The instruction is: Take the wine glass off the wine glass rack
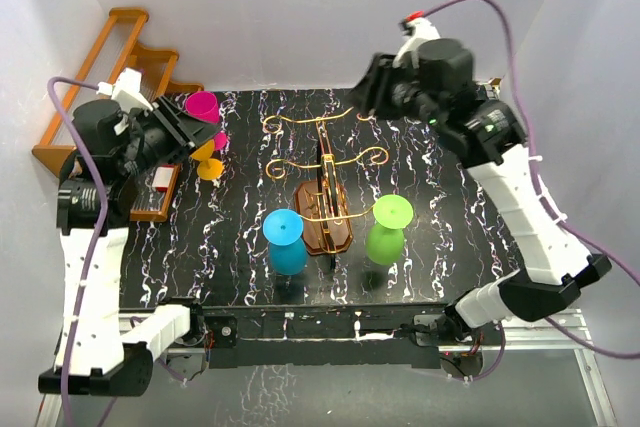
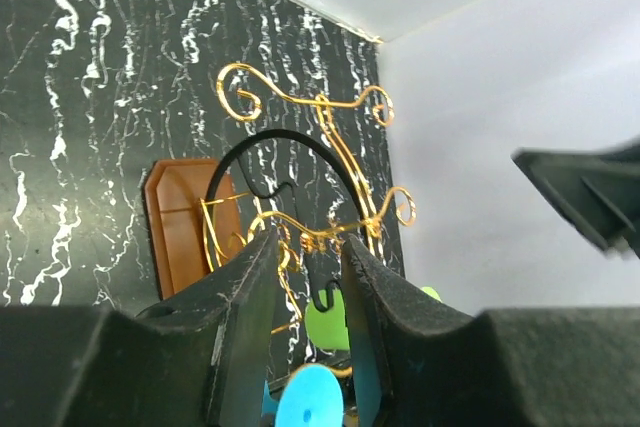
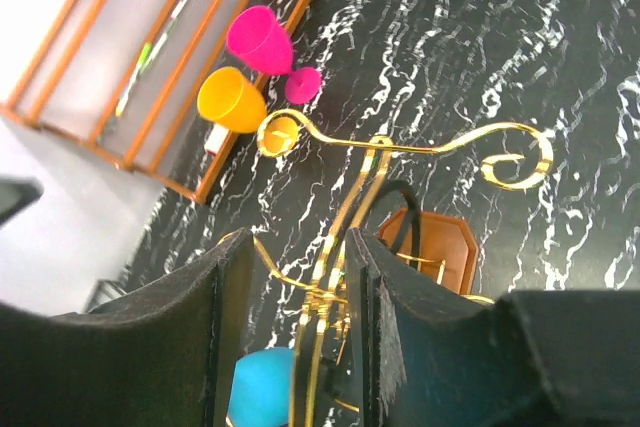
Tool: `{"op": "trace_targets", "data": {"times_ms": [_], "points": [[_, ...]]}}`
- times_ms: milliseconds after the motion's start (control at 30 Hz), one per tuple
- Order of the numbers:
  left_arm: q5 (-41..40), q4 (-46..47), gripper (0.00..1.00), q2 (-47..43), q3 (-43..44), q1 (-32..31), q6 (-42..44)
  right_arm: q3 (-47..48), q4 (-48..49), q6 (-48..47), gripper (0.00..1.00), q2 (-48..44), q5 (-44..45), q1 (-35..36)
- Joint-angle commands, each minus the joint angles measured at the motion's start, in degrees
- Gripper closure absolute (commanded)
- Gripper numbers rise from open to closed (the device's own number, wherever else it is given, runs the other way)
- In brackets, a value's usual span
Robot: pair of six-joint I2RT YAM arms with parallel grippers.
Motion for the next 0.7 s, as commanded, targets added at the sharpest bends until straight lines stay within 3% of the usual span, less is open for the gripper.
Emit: {"op": "trace_targets", "data": {"times_ms": [0, 100, 200, 533, 667], "points": [[5.60, -2.67, 0.69, -3.98, 1.29, 0.29, 1.98, -6.74, 5.26, 13.41, 0.56, -7.55, -26.67, -16.97], [7.24, -6.47, 0.69, -4.52, 3.46, 0.36, 3.56, -16.95, 5.35, 16.51, 0.54, -13.49, -37.28, -25.92], [8.85, -8.86, 0.69, -4.53, 6.11, 0.27, 4.33, -23.63, 3.31, 19.00, 0.51, -20.65, -39.35, -29.33], [16.50, -8.01, 0.69, -4.32, 5.60, 0.31, 1.20, -25.54, -12.11, 22.14, 0.48, -31.28, -34.22, -30.09], [20.16, -3.00, 0.69, -4.20, 2.23, 0.32, -3.63, -32.27, -13.47, 25.54, 0.50, -37.47, -39.15, -30.13]]}}
